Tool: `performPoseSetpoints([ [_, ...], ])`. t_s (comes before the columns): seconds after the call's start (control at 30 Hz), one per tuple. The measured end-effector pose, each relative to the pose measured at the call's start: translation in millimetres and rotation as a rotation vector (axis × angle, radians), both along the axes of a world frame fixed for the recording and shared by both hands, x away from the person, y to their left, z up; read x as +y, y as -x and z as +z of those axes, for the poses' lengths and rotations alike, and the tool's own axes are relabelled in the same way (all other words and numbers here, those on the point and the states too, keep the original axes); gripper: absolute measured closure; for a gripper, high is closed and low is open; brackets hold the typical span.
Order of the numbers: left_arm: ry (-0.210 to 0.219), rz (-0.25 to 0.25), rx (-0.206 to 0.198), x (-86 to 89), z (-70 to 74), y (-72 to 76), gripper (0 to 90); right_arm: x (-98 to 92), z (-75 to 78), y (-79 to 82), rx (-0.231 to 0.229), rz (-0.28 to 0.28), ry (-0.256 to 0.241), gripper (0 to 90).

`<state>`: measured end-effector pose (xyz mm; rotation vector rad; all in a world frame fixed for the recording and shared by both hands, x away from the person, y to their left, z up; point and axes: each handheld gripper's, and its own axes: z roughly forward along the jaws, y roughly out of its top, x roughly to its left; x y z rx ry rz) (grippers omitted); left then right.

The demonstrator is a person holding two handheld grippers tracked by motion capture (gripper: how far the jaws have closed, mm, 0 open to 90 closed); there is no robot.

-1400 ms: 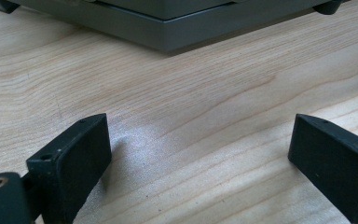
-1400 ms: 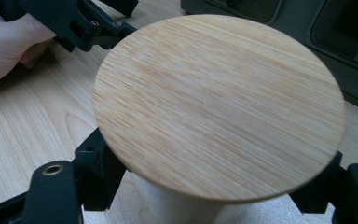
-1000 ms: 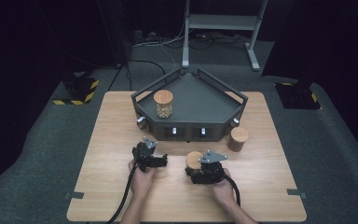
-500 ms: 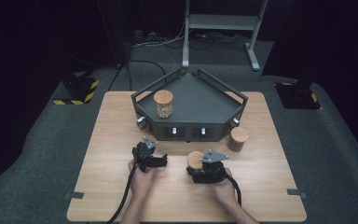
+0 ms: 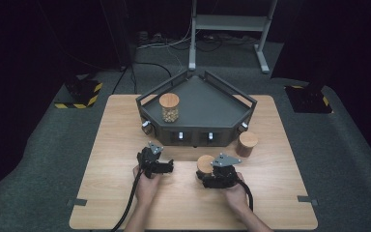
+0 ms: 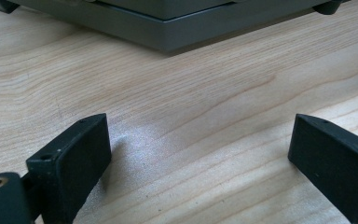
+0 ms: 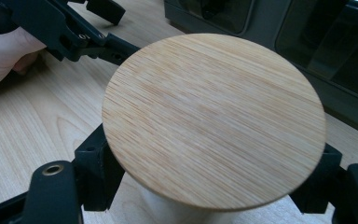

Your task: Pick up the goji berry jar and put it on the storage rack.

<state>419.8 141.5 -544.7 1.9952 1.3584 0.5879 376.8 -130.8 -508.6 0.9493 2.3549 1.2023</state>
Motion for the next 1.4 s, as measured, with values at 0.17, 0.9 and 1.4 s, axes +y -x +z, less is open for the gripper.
performPoseSetpoints([
  [0.17,0.0,0.0,0.0,0.0,0.0,0.0,5.9,-2.9,1.8,-0.3,0.001,-0.006,-0.004,25.7],
  [0.9,0.0,0.0,0.0,0.0,0.0,0.0,5.8,-10.6,16.3,-6.5,0.007,-0.025,-0.021,25.7],
  [1.4,-0.002,-0.001,0.0,0.1,0.0,0.0,5.8,-11.8,37.3,-8.6,-0.01,-0.008,-0.031,25.7],
])
